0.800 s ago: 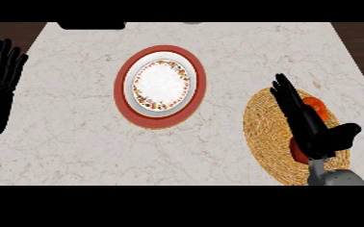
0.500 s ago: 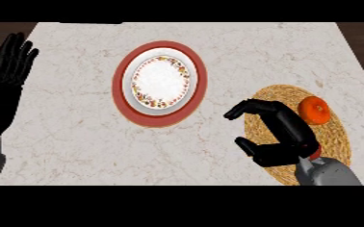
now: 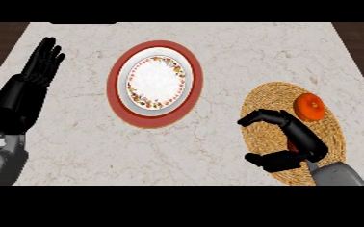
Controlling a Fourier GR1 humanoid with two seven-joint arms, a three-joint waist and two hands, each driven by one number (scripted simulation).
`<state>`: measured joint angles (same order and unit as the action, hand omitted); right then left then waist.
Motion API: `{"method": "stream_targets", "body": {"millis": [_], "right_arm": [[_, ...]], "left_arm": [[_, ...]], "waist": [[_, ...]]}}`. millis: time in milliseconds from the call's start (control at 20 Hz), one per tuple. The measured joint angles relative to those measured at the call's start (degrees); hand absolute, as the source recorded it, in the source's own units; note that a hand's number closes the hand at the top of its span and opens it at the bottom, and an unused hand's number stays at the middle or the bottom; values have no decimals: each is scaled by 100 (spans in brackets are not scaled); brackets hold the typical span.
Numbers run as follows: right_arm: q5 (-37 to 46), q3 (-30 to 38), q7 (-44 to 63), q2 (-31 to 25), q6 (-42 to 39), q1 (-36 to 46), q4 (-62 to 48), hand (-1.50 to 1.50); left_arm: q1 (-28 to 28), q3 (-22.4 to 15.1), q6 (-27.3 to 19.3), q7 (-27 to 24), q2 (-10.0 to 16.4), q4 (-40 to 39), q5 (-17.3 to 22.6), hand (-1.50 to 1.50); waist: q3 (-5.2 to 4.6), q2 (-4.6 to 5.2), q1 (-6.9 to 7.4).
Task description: Pick the squash from the placemat and place it in the plate
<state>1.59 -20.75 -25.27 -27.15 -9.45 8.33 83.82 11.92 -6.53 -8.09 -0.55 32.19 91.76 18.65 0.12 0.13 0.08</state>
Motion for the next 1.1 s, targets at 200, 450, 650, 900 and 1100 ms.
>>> {"method": "stream_targets", "body": {"millis": [200,450,650,900,1100], "right_arm": [[-388,478,-961,36,-322,4,-585,-150],[-538,1100,-1150,-391,-578,147,-448,-150],[-195,1287,-460,-1031,-569,398,-79,-150],[503,1202,522,-2007,-896,701,119,-150],[969,925,1256,-2572,-1435,953,233,-150]], "left_arm": [[163,-63,-1,94,-164,-122,-133,0],[344,-13,19,239,-308,-210,-271,0],[358,-59,-35,349,-373,-144,-361,0],[429,-24,16,415,-371,-167,-355,0],[513,-45,28,434,-418,-187,-402,0]], "waist": [[-2,3,-11],[-8,-12,-34],[-19,-32,-52],[-30,-34,-29],[-29,-20,12]]}}
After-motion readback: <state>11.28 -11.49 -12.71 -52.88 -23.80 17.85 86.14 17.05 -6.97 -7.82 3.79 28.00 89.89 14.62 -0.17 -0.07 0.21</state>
